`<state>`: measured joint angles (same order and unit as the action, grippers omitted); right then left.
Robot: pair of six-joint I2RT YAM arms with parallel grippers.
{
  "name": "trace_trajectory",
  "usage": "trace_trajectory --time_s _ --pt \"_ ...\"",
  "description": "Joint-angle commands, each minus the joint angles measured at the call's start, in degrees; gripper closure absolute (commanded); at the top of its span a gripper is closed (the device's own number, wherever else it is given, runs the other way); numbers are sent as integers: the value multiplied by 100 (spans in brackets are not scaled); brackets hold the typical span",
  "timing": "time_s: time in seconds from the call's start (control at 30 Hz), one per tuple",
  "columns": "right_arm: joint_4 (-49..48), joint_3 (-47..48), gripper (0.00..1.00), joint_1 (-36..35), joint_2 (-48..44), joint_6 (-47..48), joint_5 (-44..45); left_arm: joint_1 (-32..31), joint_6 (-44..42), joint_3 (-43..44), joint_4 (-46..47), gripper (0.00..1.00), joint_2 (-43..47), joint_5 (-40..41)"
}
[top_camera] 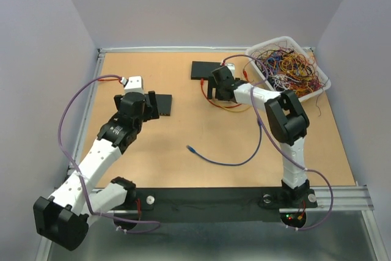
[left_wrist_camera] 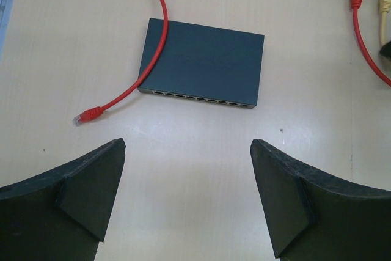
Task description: Insert the plug into the switch port
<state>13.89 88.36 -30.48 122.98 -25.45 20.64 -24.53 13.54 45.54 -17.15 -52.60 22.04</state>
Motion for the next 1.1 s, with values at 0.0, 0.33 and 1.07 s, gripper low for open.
trace_trajectory --time_s 0.0,0.33,1.07 --pt "-334 -617 0 -46 -950 14 -333 186 -18 16 264 4 -189 -33" --pt "-852 -1452 0 -547 -2076 -337 -2211 1950 -115 517 589 4 -1726 -1078" --pt "-2180 -267 1 -705 -82 -1128 -4007 2928 -88 1625 1635 8 -4548 -2889"
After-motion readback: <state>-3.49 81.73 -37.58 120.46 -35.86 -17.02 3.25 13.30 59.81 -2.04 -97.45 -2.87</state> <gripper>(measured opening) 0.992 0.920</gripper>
